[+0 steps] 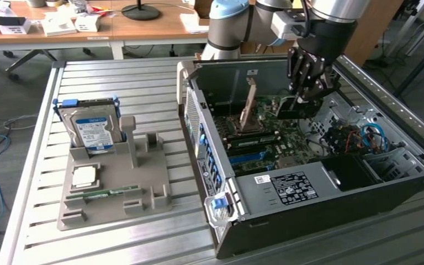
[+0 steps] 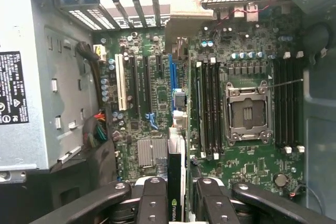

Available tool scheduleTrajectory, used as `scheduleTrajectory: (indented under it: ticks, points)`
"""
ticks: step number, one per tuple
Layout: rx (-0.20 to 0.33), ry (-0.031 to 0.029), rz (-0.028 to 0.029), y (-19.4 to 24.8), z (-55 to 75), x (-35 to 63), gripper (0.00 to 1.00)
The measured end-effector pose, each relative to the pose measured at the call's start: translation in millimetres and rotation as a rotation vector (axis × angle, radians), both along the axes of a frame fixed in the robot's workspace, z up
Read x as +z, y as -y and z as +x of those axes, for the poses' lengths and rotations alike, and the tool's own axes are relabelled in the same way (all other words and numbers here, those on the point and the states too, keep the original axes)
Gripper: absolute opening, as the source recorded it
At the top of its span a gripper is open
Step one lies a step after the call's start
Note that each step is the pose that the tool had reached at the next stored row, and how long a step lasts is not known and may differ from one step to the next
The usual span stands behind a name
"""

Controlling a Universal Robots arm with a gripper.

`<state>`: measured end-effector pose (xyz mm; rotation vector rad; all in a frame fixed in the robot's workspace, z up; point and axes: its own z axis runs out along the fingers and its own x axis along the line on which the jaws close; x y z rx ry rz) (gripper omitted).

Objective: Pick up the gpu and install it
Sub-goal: 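Insert the gpu into the slot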

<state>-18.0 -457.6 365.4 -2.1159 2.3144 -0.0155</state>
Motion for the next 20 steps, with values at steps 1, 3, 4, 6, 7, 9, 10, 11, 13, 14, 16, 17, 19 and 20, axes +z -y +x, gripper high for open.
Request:
scheduleTrajectory:
  ticks: [1,3,4,6,7,9,10,11,13,14,16,17,19,20]
  points:
    - [0.000,-0.0001,0.0048,0.0,-0.1,0.0,0.26]
    - [0.000,-0.0001,0.0178,0.0,0.0,0.0,0.26]
    - [0.000,-0.0001,0.0259,0.0,0.0,0.0,0.26]
    - [0.000,0.0000,0.0292,0.0,0.0,0.1,0.26]
    - [0.000,0.0000,0.0292,-0.1,0.0,-0.1,0.26]
    - [0.000,0.0000,0.0298,0.0,0.0,-0.9,0.26]
    - [0.001,0.0001,0.0306,0.0,-0.1,-1.1,0.26]
    - [0.001,0.0005,0.0327,0.0,-0.2,-1.5,0.26]
    - [0.002,0.0014,0.0365,-0.1,-0.5,-1.8,0.26]
    - [0.003,0.0016,0.0371,-0.1,-0.6,-1.9,0.26]
    - [0.008,0.0018,0.0372,-0.1,-0.7,-2.0,0.26]
    - [0.010,0.0017,0.0371,0.0,-0.7,-2.0,0.26]
    - [0.018,0.0014,0.0369,0.0,-0.7,-2.2,0.26]
    - [0.024,0.0013,0.0369,0.0,-0.7,-2.4,0.26]
